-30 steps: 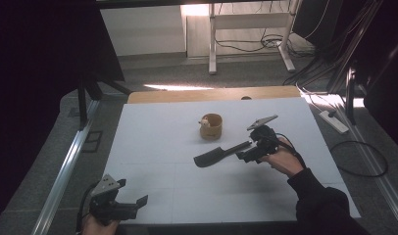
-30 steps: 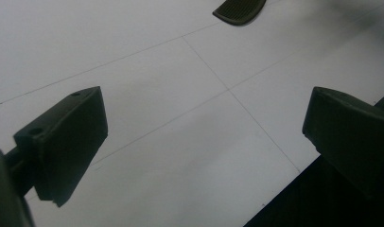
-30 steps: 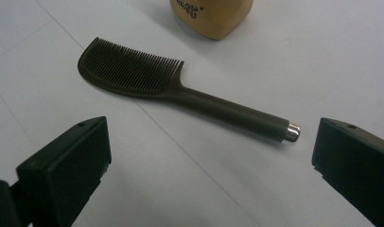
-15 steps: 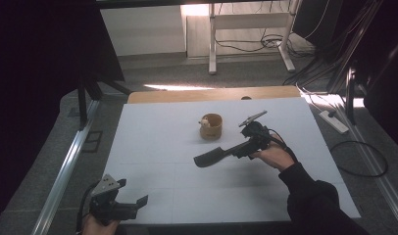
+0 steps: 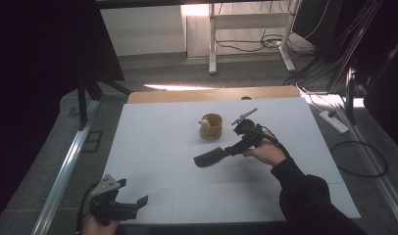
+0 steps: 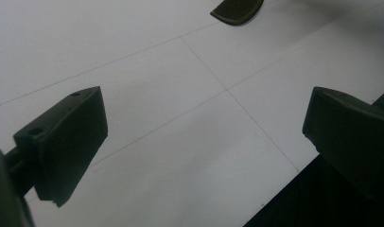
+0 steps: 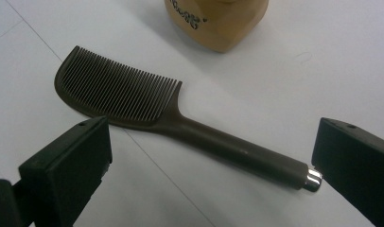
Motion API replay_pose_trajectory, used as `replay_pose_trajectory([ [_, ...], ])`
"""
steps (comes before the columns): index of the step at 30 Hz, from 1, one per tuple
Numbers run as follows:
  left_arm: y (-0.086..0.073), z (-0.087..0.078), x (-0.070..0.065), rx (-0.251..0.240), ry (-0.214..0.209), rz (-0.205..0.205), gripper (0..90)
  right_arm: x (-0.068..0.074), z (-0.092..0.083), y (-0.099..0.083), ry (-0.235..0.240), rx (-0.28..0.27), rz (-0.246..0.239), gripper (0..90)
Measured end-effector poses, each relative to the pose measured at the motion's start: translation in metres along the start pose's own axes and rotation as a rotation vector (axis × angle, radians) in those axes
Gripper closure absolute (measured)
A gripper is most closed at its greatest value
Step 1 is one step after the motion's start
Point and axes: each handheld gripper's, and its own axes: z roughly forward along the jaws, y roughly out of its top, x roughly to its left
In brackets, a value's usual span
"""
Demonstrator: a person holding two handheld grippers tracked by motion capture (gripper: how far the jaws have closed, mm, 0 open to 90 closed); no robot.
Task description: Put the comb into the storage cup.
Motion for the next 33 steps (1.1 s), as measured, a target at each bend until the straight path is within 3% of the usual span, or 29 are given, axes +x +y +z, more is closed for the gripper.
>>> replay_pose_trajectory([
  [17, 0.000, 0.000, 0.000, 0.001, -0.002, 0.005, 1.8, 0.004, 0.014, 0.017, -0.016, 0.016, -0.009, 0.0],
  [22, 0.000, 0.000, 0.000, 0.001, -0.003, 0.007, 1.7, 0.003, 0.017, 0.019, -0.022, 0.017, -0.001, 8.0],
  [23, 0.000, 0.000, 0.000, 0.001, -0.002, 0.008, 1.7, 0.002, 0.017, 0.019, -0.021, 0.011, 0.005, 15.6],
  [24, 0.000, 0.000, 0.000, 0.002, -0.002, 0.009, 1.7, 0.002, 0.017, 0.019, -0.021, 0.011, 0.005, 15.6],
  [25, 0.000, 0.000, 0.000, 0.002, -0.002, 0.009, 1.8, 0.001, 0.016, 0.019, -0.009, 0.010, 0.004, 26.4],
  [26, 0.000, 0.000, -0.001, 0.002, -0.002, 0.010, 1.8, 0.001, 0.016, 0.019, -0.009, 0.010, 0.004, 26.4],
  [33, 0.000, 0.000, -0.001, 0.004, -0.003, 0.012, 1.8, -0.002, 0.016, 0.022, 0.053, 0.004, -0.011, 56.2],
])
